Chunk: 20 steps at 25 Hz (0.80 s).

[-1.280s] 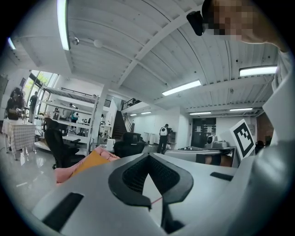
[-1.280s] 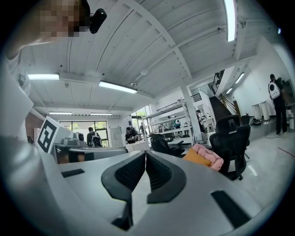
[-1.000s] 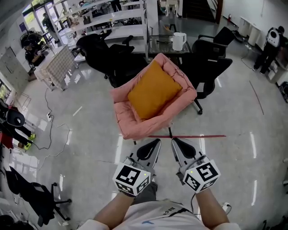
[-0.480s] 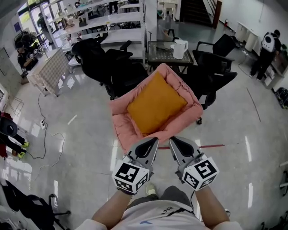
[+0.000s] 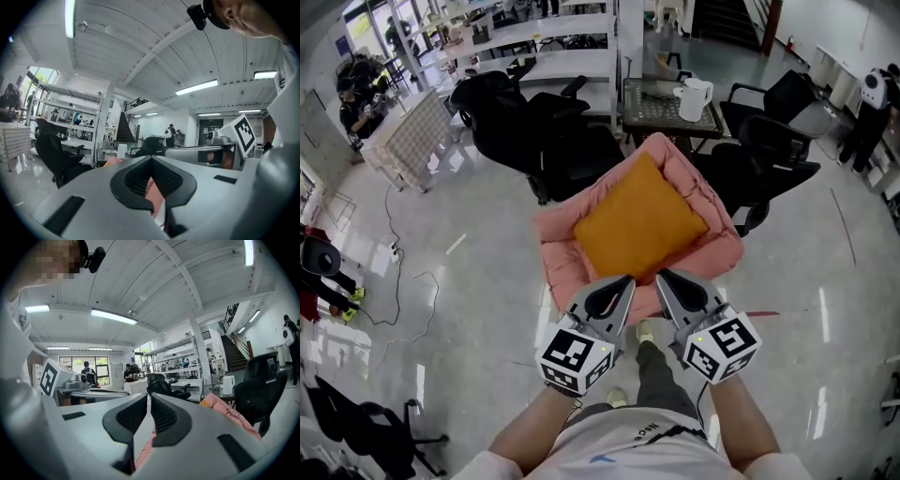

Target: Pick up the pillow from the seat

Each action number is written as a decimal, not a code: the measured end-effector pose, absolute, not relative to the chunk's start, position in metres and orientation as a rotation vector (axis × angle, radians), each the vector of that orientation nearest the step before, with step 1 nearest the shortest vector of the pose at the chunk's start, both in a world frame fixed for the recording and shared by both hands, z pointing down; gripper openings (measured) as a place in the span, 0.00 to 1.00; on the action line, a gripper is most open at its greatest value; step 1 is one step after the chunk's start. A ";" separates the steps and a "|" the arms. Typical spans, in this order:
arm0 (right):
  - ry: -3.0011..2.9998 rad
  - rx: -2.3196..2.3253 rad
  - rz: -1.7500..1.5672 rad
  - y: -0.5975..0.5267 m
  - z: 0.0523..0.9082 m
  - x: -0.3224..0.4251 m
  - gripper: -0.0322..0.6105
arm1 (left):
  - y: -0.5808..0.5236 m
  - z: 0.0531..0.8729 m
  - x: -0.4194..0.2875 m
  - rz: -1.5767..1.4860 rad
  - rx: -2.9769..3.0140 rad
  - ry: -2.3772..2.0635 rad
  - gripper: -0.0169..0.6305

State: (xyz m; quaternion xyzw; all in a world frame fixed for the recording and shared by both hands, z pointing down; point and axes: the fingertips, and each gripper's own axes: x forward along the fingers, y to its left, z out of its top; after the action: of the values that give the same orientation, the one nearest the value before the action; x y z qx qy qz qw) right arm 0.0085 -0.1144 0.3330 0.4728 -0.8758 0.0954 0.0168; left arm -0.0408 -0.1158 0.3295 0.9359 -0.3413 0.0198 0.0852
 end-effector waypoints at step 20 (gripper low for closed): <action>-2.624 1.309 0.495 -0.387 0.428 0.091 0.09 | -0.373 0.405 0.042 0.129 2.645 -1.138 0.04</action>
State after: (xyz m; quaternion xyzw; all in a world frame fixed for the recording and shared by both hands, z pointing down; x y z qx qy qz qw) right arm 0.0909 -0.3875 0.4280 0.4387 -0.8792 0.1659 0.0838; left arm 0.0415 -0.3726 0.4048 0.9100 -0.3915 0.0444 0.1294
